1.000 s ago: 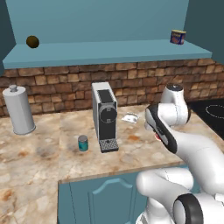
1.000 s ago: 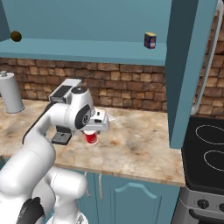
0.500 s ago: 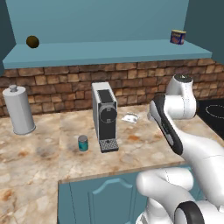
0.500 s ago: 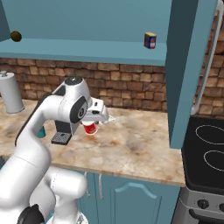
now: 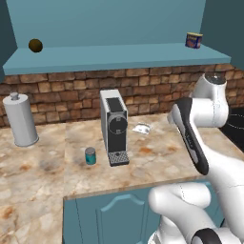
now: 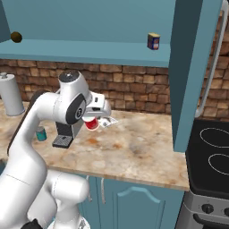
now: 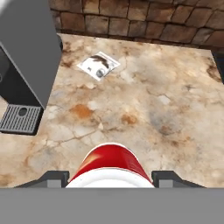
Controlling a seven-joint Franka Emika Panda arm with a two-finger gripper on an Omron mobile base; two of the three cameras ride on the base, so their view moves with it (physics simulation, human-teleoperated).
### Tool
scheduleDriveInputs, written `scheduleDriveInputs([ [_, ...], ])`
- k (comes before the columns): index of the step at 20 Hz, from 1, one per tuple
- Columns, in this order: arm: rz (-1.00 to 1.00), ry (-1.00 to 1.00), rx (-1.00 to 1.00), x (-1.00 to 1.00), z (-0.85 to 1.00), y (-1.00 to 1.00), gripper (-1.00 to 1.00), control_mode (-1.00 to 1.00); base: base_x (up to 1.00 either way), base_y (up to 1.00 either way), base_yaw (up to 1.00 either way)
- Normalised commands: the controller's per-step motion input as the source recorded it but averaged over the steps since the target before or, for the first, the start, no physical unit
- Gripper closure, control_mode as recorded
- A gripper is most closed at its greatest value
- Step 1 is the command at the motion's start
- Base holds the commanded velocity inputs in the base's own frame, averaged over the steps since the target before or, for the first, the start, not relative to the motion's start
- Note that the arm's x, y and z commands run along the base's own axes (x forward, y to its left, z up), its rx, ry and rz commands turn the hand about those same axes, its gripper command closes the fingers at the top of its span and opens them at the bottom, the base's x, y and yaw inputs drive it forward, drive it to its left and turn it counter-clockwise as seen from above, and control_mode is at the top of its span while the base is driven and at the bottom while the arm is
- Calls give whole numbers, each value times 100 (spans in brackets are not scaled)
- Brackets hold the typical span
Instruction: Pick the cans from the counter and place them in their designated side in the cabinet.
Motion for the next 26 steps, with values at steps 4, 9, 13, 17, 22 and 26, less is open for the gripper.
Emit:
scheduleDriveInputs([
  [4,1,-13,0,-23,45,-6,100,-100,0,0,0],
  [9,1,-6,-2,-24,39,-3,100,-100,0,0,0],
  [13,0,-2,-2,-24,39,-3,100,-100,0,0,0],
  [17,0,0,-3,-22,38,-4,100,-100,0,0,0],
  [22,1,-1,-2,-13,40,-1,100,-100,0,0,0],
  [26,2,-8,0,0,30,0,100,-100,0,0,0],
])
